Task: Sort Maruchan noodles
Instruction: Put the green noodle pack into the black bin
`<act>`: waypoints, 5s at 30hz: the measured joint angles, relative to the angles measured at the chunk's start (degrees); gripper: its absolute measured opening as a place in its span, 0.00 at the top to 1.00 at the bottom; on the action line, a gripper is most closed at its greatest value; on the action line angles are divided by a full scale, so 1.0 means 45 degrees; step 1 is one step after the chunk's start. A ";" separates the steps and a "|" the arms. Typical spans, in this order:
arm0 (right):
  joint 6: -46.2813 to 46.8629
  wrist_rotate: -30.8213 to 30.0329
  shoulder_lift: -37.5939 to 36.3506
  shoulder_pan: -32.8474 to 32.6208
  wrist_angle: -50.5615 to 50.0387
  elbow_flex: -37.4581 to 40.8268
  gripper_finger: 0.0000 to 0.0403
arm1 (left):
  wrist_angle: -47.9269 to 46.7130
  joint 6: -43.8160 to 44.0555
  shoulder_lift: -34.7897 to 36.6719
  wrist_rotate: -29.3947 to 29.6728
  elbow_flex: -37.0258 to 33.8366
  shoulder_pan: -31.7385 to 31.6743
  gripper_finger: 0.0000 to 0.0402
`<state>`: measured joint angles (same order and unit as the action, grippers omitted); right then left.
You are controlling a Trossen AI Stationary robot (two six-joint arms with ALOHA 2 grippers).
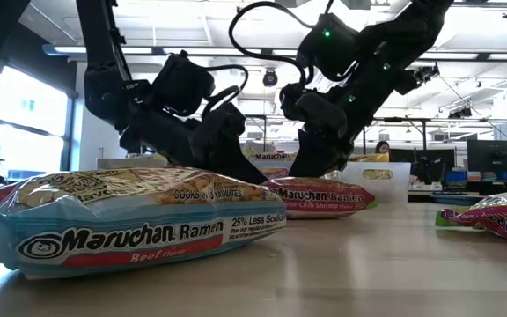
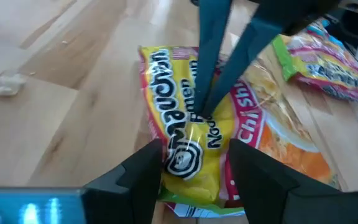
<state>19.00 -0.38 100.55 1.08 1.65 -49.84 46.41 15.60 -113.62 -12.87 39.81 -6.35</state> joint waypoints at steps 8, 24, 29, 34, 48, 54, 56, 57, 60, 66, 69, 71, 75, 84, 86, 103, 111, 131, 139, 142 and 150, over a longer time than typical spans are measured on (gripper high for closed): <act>-0.0263 -0.0238 -0.0844 0.0059 -0.0237 0.0015 0.90 | -0.0040 -0.2116 0.0044 -0.1239 -0.0002 0.0024 0.84; -0.0657 0.5756 -0.2302 0.2995 -0.1568 0.0000 0.36 | -0.0047 -0.5266 0.1756 -0.0994 -0.0024 0.0203 1.00; -0.0194 0.8448 -0.1399 0.3170 -0.0531 -0.0005 0.35 | -0.0106 -0.5297 0.2071 -0.0721 -0.0024 0.0202 1.00; 0.0083 0.8888 -0.0683 0.2998 -0.0087 -0.0010 0.35 | -0.0067 -0.5339 0.2098 -0.0600 -0.0024 0.0199 1.00; 0.0135 0.9073 0.0185 0.2202 0.0840 -0.0005 0.47 | 0.0029 -0.5149 0.2098 -0.0388 -0.0024 0.0158 1.00; 0.0366 0.8752 0.0185 0.2194 0.1067 -0.0005 0.72 | -0.0039 -0.4501 0.2356 -0.0397 -0.0024 -0.0024 0.96; 0.0353 0.8475 0.0185 0.2193 0.1160 -0.0005 0.80 | -0.0156 -0.4474 0.2773 -0.0397 -0.0101 -0.0160 0.92; 0.0336 0.8374 0.0180 0.2191 0.1191 -0.0005 0.84 | -0.0191 -0.4474 0.3094 -0.0397 -0.0216 -0.0240 0.91; 0.0287 0.8336 0.0174 0.2191 0.1278 -0.0005 0.93 | -0.0155 -0.4474 0.4245 -0.0408 -0.0812 -0.0515 0.86; 0.0233 0.8335 0.0155 0.2166 0.1452 -0.0005 0.95 | -0.0006 -0.3725 0.6612 -0.0378 -0.2838 -0.1128 0.82; 0.0235 0.8313 0.0155 0.2166 0.1452 -0.0005 0.93 | -0.0046 -0.2246 0.7057 -0.0390 -0.3603 -0.1291 0.83; 0.0205 0.8306 0.0155 0.2166 0.1479 -0.0005 0.93 | -0.0138 -0.1199 0.7048 -0.0477 -0.3906 -0.1349 0.82; 0.0189 0.8086 0.0155 0.2161 0.1740 -0.0005 0.94 | -0.0514 -0.0144 0.6482 -0.0763 -0.3924 -0.1194 0.79; 0.0001 0.8000 0.0155 0.2138 0.1916 -0.0005 0.94 | -0.0460 0.1055 0.4841 -0.1230 -0.3009 -0.0899 0.62; -0.0051 0.7994 0.0155 0.2099 0.1974 -0.0005 0.94 | -0.0449 0.1278 0.4491 -0.1464 -0.2744 -0.0903 0.58; -0.0580 0.7810 0.0155 0.1797 0.2093 -0.0005 0.94 | -0.0427 0.1601 0.2594 -0.4174 -0.1030 -0.0884 0.50; -0.0862 0.7649 0.0155 0.1802 0.2124 -0.0005 0.94 | -0.0436 0.1622 0.2594 -0.4215 -0.1030 -0.0840 0.50; -0.0172 0.7434 -0.1117 0.2246 0.1528 -0.0010 0.45 | -0.0297 -0.0837 0.2623 -0.4151 -0.1030 -0.0539 0.97; 0.1025 0.7978 -0.1098 0.1814 0.1488 -0.0010 0.35 | 0.0270 -0.0865 0.2618 -0.3541 -0.1030 -0.0570 0.97; 0.1010 0.7757 -0.1098 0.1558 0.1495 -0.0010 0.35 | 0.0311 -0.0865 0.2618 -0.3433 -0.1030 -0.0612 0.97; 0.0651 0.6877 -0.0730 0.1078 0.1484 -0.0015 0.38 | 0.0366 -0.0967 0.2619 -0.3453 -0.1044 -0.0612 0.97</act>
<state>21.94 30.56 97.27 5.93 8.33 -49.91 48.06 11.25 -101.84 -28.40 35.11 -9.10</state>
